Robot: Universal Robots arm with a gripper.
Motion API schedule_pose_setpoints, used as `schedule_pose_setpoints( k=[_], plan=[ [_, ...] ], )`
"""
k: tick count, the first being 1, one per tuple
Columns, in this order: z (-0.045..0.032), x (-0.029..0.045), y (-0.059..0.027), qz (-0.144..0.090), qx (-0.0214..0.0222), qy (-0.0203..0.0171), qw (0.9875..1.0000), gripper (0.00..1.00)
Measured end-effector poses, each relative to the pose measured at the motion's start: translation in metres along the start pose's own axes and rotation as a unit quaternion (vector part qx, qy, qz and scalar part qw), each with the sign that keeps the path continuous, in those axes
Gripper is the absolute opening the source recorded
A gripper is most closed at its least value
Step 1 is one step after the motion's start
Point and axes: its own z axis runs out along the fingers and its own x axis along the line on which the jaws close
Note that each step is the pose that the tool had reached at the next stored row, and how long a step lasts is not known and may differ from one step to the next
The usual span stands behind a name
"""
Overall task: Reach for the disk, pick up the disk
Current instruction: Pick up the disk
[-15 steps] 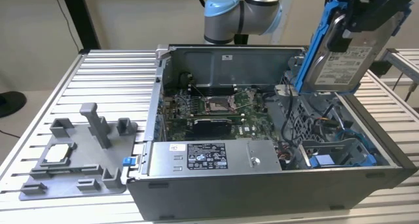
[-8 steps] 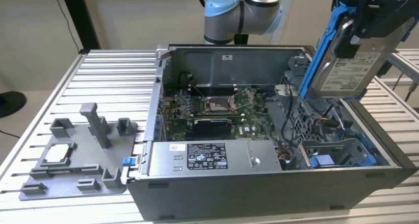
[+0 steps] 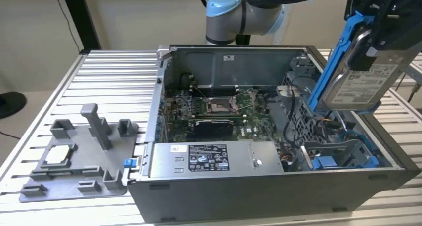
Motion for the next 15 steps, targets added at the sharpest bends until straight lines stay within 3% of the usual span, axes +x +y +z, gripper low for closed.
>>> schedule_pose_setpoints(
  k=[15],
  plan=[
    [0.0018, 0.0323, -0.0024, 0.001, 0.0, -0.0001, 1.0, 0.0]
  ],
)
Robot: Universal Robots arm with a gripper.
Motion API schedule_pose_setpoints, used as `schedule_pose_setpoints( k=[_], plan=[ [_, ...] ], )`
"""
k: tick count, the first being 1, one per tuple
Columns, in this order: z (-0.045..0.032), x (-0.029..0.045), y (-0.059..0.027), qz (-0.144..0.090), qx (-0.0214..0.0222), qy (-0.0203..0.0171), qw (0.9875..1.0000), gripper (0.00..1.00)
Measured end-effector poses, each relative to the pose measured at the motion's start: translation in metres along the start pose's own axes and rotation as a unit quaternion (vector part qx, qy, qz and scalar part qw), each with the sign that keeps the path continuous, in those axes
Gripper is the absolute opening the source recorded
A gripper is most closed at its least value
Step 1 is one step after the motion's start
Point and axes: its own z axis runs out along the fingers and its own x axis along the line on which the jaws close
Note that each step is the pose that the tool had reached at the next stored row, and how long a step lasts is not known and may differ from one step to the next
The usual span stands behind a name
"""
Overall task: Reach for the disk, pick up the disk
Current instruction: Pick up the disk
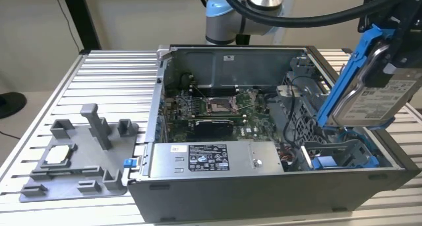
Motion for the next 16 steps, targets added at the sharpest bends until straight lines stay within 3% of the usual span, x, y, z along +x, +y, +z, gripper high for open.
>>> schedule_pose_setpoints(
  k=[8, 16],
  plan=[
    [0.0015, 0.0113, -0.001, 0.0, 0.0, 0.0003, 1.0, 0.0],
    [0.0025, 0.0124, 0.0005, 0.0, 0.0003, 0.0012, 1.0, 0.0]
  ],
)
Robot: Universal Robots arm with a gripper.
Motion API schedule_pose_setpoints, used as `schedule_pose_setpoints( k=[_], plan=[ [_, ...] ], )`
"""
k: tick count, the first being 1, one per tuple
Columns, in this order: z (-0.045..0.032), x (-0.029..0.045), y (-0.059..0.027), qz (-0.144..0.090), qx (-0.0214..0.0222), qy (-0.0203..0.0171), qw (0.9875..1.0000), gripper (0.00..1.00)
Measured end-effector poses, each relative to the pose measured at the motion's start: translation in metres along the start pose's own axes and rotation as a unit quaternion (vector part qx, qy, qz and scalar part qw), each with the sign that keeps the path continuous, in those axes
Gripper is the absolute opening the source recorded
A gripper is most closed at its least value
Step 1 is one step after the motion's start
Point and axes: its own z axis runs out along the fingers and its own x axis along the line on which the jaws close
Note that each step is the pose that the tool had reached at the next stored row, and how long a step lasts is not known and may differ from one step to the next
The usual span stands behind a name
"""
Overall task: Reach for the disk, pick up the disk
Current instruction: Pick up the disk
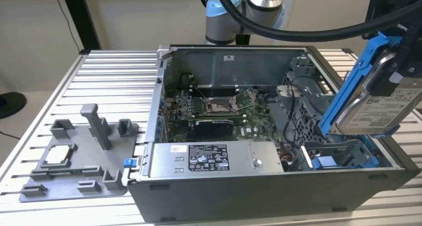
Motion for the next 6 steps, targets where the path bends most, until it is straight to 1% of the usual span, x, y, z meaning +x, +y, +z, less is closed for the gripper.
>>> schedule_pose_setpoints(
  k=[6],
  plan=[
    [0.0, 0.0, 0.0002, 0.0, 0.0, 0.0003, 1.0, 0.0]
  ],
)
